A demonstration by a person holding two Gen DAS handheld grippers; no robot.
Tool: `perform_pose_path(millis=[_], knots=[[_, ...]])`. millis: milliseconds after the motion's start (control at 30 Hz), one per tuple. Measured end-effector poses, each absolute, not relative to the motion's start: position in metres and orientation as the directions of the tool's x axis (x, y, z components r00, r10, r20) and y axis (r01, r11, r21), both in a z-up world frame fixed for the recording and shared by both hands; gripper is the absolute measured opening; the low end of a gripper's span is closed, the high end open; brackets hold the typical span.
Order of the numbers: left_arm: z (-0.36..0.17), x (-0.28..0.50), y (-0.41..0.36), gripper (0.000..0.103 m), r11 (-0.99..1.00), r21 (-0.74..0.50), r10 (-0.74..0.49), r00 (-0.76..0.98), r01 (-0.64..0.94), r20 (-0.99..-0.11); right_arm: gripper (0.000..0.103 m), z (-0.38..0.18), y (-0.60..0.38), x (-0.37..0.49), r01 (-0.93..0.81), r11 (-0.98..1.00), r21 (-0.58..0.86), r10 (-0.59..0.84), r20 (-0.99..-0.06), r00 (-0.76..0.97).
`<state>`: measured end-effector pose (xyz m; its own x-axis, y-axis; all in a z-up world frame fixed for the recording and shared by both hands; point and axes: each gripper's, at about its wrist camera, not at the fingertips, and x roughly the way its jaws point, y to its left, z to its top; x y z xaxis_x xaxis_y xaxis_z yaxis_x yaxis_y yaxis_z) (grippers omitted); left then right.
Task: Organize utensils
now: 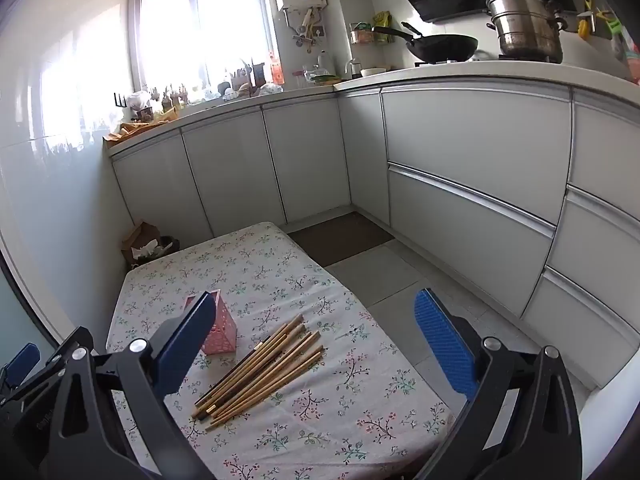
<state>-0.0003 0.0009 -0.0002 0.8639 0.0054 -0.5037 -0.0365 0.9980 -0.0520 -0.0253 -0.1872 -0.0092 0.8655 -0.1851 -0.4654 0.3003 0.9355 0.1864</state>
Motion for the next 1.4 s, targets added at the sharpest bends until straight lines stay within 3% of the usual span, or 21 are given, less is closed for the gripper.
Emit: perform_pose_path(millis=[1400], knots=[[-0.002, -0.005, 0.006, 0.096, 0.995, -0.082, 0.0, 0.862, -0.048, -0.506, 0.097, -0.01, -0.179, -0.025, 0.31, 0.944, 0.114, -0.22, -0.483, 0.848]])
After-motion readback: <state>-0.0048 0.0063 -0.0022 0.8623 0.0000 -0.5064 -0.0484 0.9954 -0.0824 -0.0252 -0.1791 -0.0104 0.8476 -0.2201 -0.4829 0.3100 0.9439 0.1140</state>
